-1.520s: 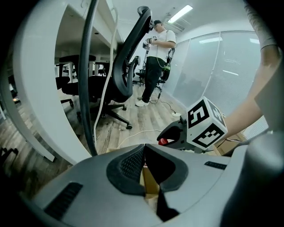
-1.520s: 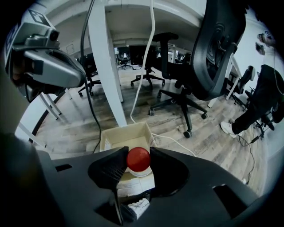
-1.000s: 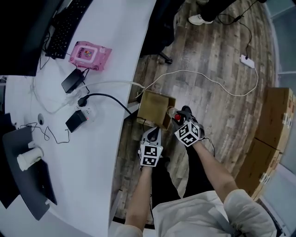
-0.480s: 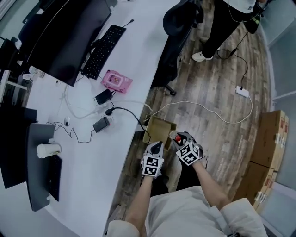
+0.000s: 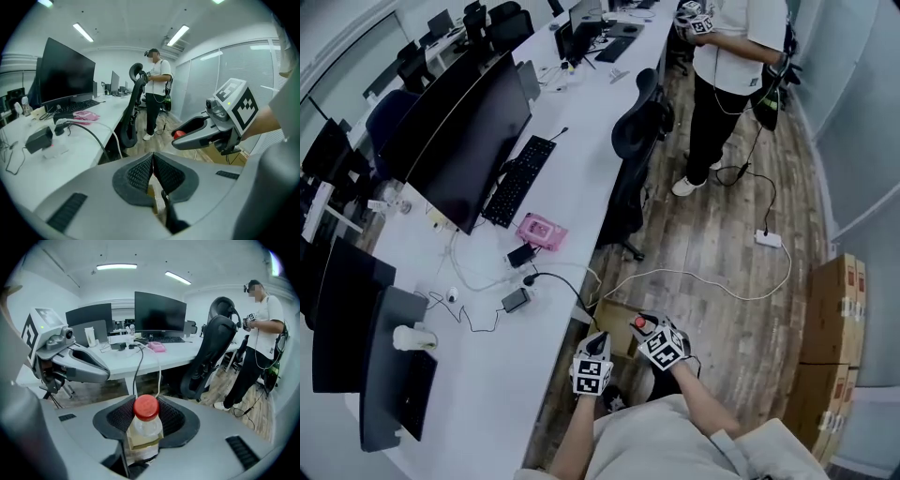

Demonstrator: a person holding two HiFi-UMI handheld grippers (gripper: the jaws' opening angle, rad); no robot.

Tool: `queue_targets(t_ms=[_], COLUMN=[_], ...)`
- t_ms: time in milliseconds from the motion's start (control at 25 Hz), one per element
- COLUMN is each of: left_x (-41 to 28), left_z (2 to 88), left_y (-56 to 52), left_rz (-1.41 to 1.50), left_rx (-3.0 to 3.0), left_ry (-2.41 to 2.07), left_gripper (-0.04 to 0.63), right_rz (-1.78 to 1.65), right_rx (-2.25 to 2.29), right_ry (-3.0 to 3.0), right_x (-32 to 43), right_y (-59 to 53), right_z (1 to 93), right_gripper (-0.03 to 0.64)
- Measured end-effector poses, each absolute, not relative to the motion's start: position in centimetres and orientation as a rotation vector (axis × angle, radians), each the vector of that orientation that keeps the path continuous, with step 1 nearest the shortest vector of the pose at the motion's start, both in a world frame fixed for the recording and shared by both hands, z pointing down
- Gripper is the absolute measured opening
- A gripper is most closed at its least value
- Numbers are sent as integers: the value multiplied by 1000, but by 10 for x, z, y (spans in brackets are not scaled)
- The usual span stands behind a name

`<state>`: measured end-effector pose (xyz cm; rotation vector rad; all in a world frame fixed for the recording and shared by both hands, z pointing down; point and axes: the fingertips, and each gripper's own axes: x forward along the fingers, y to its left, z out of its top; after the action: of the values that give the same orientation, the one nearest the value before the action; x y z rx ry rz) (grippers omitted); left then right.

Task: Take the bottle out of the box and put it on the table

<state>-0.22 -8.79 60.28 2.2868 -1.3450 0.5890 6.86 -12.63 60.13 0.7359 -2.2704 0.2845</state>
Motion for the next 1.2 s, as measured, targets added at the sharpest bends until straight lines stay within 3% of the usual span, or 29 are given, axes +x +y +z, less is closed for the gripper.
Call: queue_targets(t_ms=[360, 1200], left_x=[-56, -207], left_z=[555, 481], left_y=[-79, -23], left_rz=[514, 266], left_rx=[2186, 1853], left_ry=[-1533, -2021], left_gripper=[15, 15], right_rz=[282, 8], right_rx=[769, 261], right_ry=[-2377, -2513], right_x=[30, -126], right_y=[-112, -98], right_z=[546, 422], right_gripper=[182, 183])
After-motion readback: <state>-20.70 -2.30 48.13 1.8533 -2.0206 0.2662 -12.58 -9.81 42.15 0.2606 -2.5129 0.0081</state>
